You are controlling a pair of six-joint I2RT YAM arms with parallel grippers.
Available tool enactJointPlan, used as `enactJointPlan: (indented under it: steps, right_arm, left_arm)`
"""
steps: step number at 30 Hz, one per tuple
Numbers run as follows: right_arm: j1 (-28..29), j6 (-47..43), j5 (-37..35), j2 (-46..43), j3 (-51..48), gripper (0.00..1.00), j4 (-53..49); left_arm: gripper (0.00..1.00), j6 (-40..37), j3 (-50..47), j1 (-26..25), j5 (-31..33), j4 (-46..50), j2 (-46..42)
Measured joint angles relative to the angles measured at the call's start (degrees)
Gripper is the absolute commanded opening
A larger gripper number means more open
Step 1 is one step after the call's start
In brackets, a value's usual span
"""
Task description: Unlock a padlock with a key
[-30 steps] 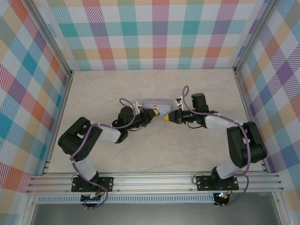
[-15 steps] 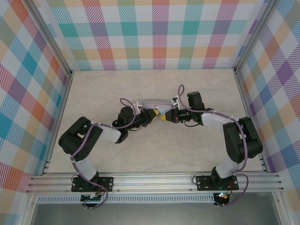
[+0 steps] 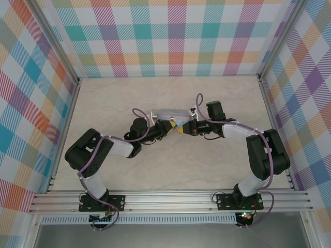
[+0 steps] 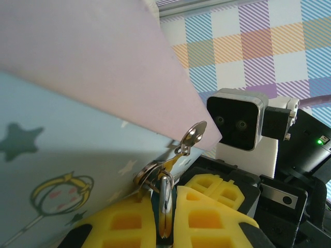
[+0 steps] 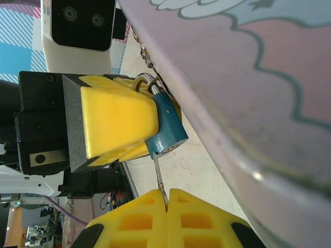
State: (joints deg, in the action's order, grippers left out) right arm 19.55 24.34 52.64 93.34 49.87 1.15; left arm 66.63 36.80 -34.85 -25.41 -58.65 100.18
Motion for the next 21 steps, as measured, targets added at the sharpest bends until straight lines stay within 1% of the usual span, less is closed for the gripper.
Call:
enactJointPlan:
  steps: [21]
  right_arm:
    - [-0.1, -1.0, -0.5, 0.7, 0.3, 0.04, -2.3]
  left_arm:
    - [0.00, 0.0, 0.0, 0.0, -0.2, 0.0, 0.2]
